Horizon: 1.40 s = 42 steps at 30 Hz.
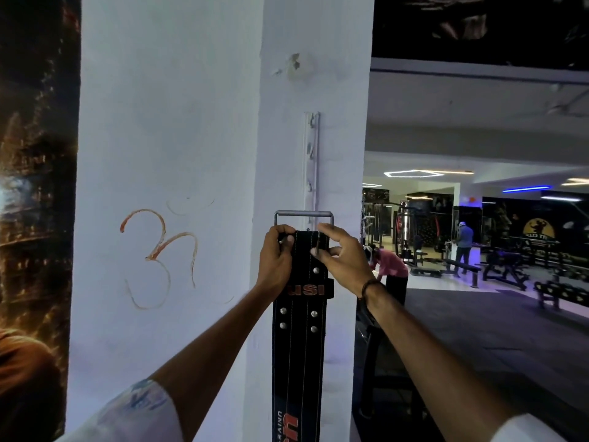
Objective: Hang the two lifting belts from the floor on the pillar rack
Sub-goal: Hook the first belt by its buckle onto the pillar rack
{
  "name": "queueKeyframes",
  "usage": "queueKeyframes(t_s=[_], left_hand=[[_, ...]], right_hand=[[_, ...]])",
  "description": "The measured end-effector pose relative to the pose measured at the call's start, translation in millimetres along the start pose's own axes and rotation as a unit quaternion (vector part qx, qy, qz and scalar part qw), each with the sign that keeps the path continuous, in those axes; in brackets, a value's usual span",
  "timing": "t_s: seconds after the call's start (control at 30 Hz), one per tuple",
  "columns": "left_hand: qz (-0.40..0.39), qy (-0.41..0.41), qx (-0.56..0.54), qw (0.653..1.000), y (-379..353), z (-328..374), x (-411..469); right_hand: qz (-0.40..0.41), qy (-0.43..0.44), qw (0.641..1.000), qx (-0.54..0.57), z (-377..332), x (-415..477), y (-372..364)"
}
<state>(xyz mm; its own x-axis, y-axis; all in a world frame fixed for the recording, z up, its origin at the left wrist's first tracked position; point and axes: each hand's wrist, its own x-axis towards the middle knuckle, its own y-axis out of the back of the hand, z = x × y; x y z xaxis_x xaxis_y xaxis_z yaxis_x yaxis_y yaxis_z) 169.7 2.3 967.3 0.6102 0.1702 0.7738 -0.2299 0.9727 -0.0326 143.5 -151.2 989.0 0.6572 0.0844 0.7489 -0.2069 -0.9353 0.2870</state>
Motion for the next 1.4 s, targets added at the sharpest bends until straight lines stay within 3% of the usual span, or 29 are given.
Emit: queueKeyframes(t_s=[0.27,0.4,0.6,0.73,0.87,0.97,1.17,1.4], left_hand=[[0.009,0.024,0.023,0.999,-22,-20,38],[0.005,0.053,0.055,0.997,-27,-35,50],[-0.023,0.032,0.114,0.993,-22,-41,61],[-0.037,0.060,0.081,0.994,-12,-45,43],[-0.019,0.048,0.072,0.996,-5,-51,33],[0.022,0.045,0.102,0.993,-5,-47,30],[0.063,0.144,0.251,0.955,-8,-4,60],[0.001,0.173,0.242,0.955,-5,6,54]], right_hand=[[0.051,-0.024,0.998,-0.022,24,47,0],[0.030,-0.079,0.996,-0.039,35,65,-7],[0.026,-0.143,0.987,-0.061,44,85,-7],[0.011,-0.149,0.988,-0.027,53,77,-13],[0.032,-0.145,0.989,-0.001,53,66,-17],[0.070,-0.163,0.983,-0.040,44,66,-19],[0.111,-0.210,0.961,-0.140,21,77,-30],[0.058,-0.200,0.965,-0.158,19,59,-25]])
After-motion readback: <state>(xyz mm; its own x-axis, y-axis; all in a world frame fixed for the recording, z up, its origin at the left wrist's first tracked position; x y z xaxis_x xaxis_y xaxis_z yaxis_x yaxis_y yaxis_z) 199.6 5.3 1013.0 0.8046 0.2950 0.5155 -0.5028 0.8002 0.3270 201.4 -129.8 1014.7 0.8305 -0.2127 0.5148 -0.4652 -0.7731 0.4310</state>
